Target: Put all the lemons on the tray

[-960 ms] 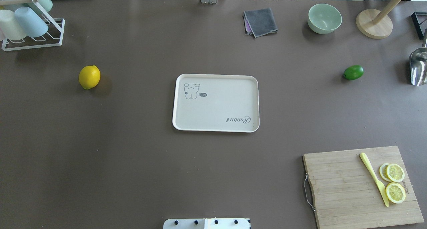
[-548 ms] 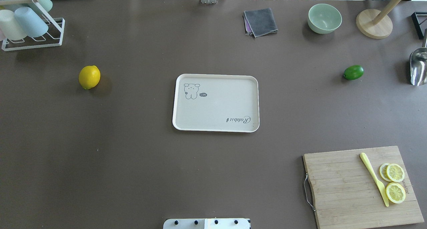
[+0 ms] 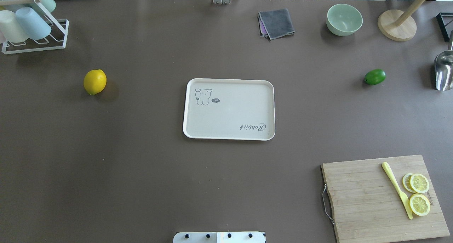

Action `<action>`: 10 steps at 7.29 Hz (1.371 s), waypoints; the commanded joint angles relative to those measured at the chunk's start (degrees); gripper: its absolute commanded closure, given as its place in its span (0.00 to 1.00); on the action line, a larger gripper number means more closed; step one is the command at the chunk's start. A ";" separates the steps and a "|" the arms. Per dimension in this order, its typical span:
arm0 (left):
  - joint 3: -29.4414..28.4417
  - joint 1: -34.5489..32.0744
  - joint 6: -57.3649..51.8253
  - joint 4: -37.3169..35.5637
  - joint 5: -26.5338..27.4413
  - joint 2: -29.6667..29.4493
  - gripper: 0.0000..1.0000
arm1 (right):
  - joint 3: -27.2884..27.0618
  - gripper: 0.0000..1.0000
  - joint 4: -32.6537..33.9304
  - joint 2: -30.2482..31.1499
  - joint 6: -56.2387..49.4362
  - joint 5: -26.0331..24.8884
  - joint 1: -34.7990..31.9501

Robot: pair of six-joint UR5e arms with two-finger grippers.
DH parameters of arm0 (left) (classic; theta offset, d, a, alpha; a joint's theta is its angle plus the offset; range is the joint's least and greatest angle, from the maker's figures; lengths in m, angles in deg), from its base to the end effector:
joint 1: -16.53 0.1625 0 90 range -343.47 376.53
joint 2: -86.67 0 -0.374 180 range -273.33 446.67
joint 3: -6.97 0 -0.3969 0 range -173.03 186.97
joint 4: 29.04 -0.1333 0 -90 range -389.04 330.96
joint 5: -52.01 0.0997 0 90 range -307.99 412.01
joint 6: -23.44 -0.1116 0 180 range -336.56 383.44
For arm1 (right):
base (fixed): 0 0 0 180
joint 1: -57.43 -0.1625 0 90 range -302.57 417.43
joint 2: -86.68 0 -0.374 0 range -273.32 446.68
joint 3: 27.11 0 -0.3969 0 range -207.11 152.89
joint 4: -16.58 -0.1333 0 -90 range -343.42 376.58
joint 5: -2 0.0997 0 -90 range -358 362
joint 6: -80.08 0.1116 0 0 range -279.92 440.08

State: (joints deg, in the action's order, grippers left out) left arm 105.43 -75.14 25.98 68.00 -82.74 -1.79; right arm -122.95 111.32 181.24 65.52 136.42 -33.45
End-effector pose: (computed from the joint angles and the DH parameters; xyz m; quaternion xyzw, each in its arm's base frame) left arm -0.0693 -0.4980 0.5414 0.1095 0.3787 0.0125 0.9189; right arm 0.0623 -0.4609 0.6120 0.0231 -0.3782 -0.0989 0.9202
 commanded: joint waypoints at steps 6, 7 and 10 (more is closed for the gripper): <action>0.86 0.09 0.09 0.08 -0.43 -0.30 0.02 | -1.01 0.00 0.00 -1.55 -0.12 0.23 0.00; 0.78 0.53 0.00 0.42 -0.43 -0.30 0.02 | -2.14 0.00 0.00 -2.00 0.05 0.40 0.00; -3.95 1.67 0.44 7.19 -0.17 -4.59 0.02 | -2.42 0.00 -0.09 -4.71 7.98 -0.47 1.49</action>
State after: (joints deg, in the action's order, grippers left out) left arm 104.05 -74.28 26.10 72.89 -83.11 -4.21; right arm -125.27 111.31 177.72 68.26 136.15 -32.44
